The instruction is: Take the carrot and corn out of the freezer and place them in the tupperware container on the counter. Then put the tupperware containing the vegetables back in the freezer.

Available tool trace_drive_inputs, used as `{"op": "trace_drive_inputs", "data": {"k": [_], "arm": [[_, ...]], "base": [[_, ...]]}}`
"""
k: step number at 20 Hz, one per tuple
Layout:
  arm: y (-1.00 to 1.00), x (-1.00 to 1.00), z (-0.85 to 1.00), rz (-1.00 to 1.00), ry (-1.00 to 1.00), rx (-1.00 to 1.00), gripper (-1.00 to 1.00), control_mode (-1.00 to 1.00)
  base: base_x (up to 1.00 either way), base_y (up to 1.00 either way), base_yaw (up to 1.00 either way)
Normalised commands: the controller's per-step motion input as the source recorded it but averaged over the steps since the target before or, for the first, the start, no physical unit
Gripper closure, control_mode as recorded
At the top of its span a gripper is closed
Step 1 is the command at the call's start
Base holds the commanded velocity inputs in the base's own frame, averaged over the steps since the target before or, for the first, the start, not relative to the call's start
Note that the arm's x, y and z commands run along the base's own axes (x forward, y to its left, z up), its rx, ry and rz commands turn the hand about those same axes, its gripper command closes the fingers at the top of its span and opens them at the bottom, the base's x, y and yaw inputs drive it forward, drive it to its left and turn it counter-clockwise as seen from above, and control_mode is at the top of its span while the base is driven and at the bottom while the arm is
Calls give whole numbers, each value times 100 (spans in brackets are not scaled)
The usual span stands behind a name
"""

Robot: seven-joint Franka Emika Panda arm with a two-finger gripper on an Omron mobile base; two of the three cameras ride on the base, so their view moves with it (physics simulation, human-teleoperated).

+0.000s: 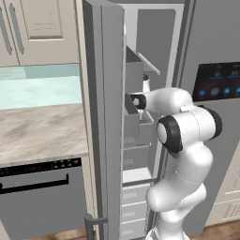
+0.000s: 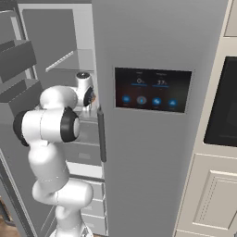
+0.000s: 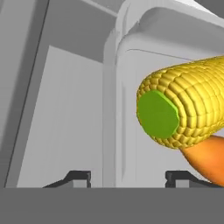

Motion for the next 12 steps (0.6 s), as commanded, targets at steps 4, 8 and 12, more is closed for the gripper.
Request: {"op": "trace_drive_inputs", "data": {"k": [4,8,12], "arm": [[0,-99,-61,-1,-11,1,-100,-100],[-2,-100,-18,-3,-15,2,-100,-100],[-15,-100,9,-2,-14,1,-100,-100]], "base": [[0,0,0],[0,0,0],[0,0,0]]}}
